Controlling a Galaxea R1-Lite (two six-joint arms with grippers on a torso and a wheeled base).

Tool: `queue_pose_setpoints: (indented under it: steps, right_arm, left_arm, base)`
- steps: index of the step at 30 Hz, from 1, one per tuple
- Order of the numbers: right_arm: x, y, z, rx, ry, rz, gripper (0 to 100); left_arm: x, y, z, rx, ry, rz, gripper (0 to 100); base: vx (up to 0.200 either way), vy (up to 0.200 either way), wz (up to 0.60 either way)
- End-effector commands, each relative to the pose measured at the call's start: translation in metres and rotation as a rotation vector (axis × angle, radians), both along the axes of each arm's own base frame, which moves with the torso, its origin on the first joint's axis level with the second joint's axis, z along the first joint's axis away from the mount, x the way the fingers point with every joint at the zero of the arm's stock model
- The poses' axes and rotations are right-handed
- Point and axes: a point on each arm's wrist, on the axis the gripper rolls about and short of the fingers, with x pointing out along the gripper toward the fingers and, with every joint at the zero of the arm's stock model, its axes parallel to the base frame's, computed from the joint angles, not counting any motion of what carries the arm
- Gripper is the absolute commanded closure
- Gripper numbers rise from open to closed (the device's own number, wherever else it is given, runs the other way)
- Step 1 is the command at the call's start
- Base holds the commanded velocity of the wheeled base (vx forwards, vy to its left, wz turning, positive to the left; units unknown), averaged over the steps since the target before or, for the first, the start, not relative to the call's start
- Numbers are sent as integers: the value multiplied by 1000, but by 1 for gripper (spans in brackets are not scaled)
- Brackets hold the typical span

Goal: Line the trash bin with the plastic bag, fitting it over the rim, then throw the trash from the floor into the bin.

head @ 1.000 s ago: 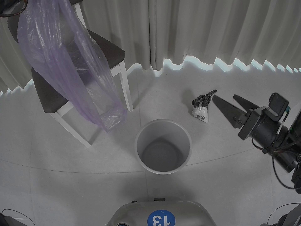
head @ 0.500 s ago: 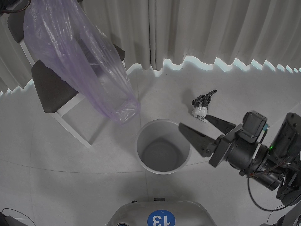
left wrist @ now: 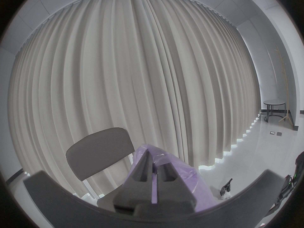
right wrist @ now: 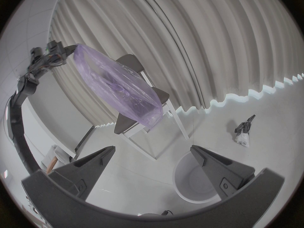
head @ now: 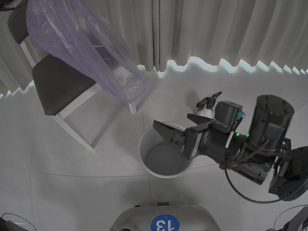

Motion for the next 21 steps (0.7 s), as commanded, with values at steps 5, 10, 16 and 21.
queue_pose_setpoints:
  steps: [5,10,16,21]
  right_arm:
    - [17,30,32,108,104,-37,0]
    - [41,55,27,162,114,-158,0]
    - [48,67,24,184,125,-156,0]
    - [50,73,14,168,140,-154,0]
  left_arm:
    - [-9,5,3,-9,-20,3,100]
    - [-12,6,5,-12,-29,2,100]
    - [-12,6,5,-13,-33,3,100]
    - [-13,7,7,-17,-38,2,100]
  base:
    - [0,0,0]
    - [0,0,0]
    - [0,0,0]
    - [0,0,0]
